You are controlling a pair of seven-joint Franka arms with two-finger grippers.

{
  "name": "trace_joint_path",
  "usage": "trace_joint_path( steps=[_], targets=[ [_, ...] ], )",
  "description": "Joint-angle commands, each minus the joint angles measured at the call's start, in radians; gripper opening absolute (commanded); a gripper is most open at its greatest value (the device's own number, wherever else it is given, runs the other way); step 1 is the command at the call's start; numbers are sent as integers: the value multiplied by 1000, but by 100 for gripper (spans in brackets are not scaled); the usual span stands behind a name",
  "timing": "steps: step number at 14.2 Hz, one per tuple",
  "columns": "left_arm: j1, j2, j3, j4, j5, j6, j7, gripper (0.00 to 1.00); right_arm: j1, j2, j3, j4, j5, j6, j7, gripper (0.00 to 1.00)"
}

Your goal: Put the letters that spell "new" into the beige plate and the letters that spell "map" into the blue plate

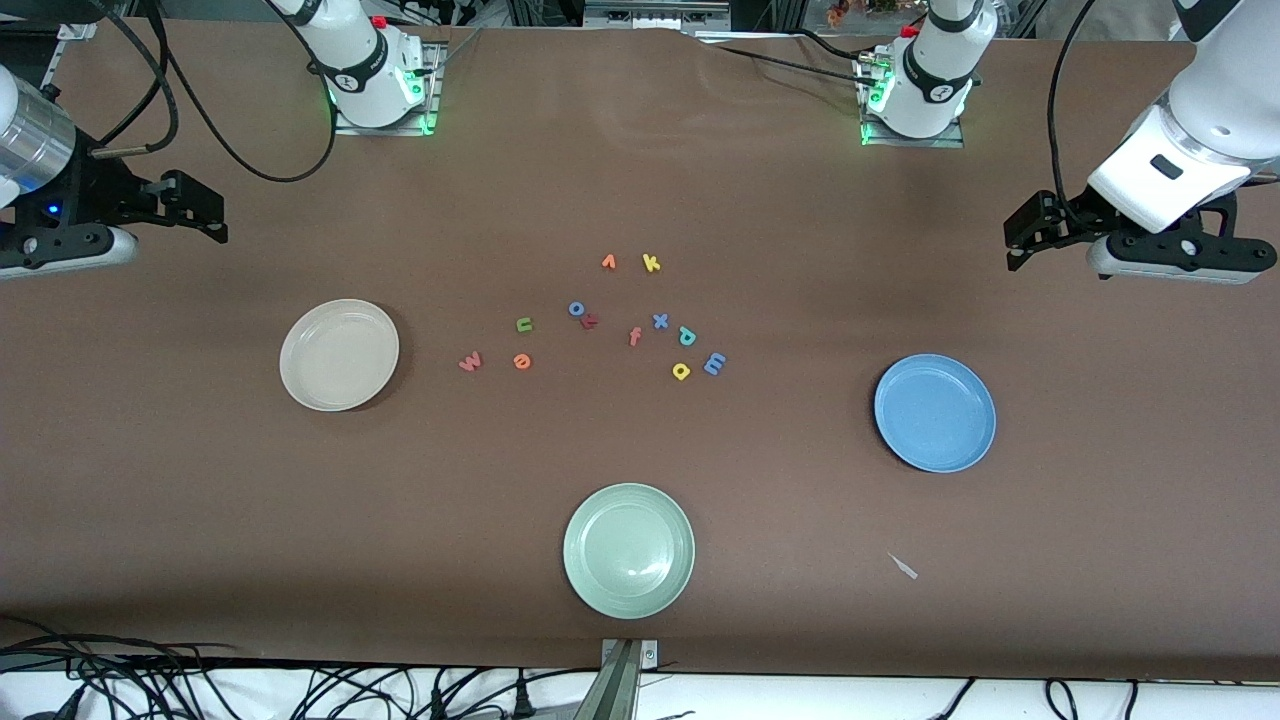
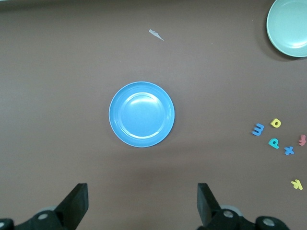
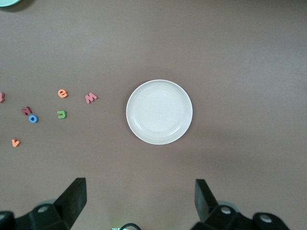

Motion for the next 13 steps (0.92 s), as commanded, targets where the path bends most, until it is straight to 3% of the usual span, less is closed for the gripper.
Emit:
trace_joint_path(
  steps=[1,13],
  targets=[
    [0,-3,1,7,-23,-10,0,100,-16,1,15,17,11,-17,5,100],
    [0,-3,1,7,-23,-10,0,100,-16,-1,14,8,14,-9,-6,100]
  ],
)
